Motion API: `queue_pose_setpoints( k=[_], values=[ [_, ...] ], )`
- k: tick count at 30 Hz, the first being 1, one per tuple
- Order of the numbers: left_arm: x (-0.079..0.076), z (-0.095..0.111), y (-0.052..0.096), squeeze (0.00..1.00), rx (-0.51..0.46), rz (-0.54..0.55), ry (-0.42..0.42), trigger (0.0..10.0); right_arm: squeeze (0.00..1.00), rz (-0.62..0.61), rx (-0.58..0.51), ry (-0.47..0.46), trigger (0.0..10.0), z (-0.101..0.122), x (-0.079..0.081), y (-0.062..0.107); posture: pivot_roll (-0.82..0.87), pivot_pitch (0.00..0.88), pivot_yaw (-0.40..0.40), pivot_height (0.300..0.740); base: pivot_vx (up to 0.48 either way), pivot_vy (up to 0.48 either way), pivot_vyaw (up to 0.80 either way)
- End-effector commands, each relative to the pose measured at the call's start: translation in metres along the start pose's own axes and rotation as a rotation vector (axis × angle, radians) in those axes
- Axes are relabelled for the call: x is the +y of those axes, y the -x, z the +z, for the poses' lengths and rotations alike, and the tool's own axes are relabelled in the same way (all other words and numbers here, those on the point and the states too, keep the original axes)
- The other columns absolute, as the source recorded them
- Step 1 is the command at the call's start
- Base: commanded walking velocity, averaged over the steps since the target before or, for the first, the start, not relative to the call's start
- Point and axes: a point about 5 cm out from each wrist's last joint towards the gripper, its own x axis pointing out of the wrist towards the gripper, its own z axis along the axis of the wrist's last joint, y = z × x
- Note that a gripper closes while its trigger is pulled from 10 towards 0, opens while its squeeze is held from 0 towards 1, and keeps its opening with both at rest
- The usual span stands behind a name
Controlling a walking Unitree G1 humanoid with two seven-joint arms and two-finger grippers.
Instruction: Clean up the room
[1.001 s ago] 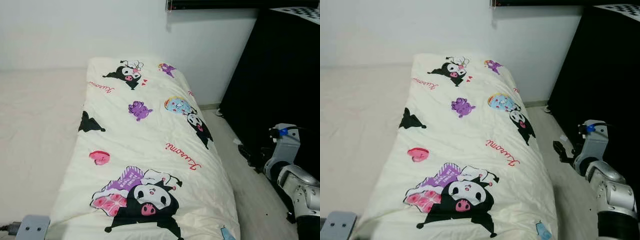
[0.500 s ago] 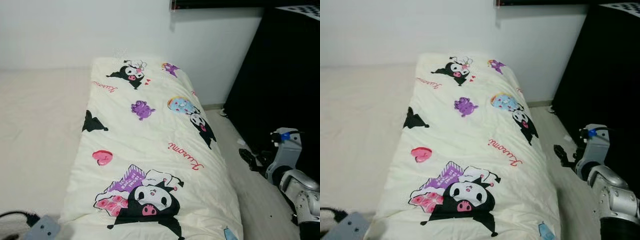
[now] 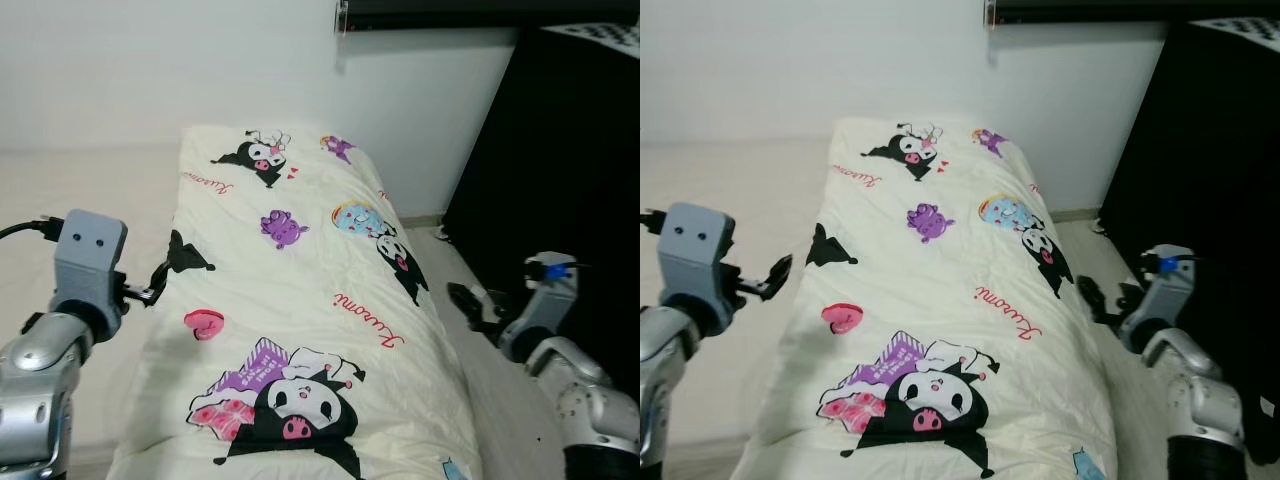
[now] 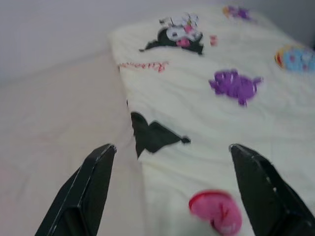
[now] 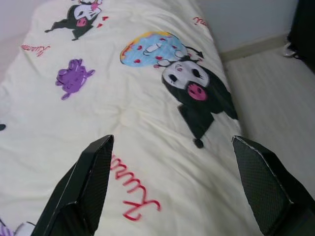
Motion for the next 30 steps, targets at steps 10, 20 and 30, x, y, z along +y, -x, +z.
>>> queue_pose_setpoints(
  k=[10, 20, 30],
  values=[
    [-0.034, -0.067, -0.024, 0.0, 0.196, 0.017, 0.212, 10.0, 0.0, 0.029, 0.023, -0.054, 10.0, -0.026, 0.009, -0.005, 0.03, 0.053, -0.042, 0.666, -0.118, 0.0, 0.0],
    [-0.036, -0.189, 0.018, 0.0, 0.633, 0.121, 0.189, 10.0, 0.0, 0.028, 0.118, -0.081, 10.0, -0.062, 0.009, -0.005, 0.02, 0.024, -0.034, 0.696, -0.48, 0.0, 0.0],
    [-0.047, -0.248, 0.073, 0.0, 0.878, 0.094, 0.109, 10.0, 0.0, -0.067, 0.203, -0.074, 10.0, -0.089, -0.006, 0.002, 0.02, 0.017, -0.035, 0.731, -0.144, 0.0, 0.0]
  ],
)
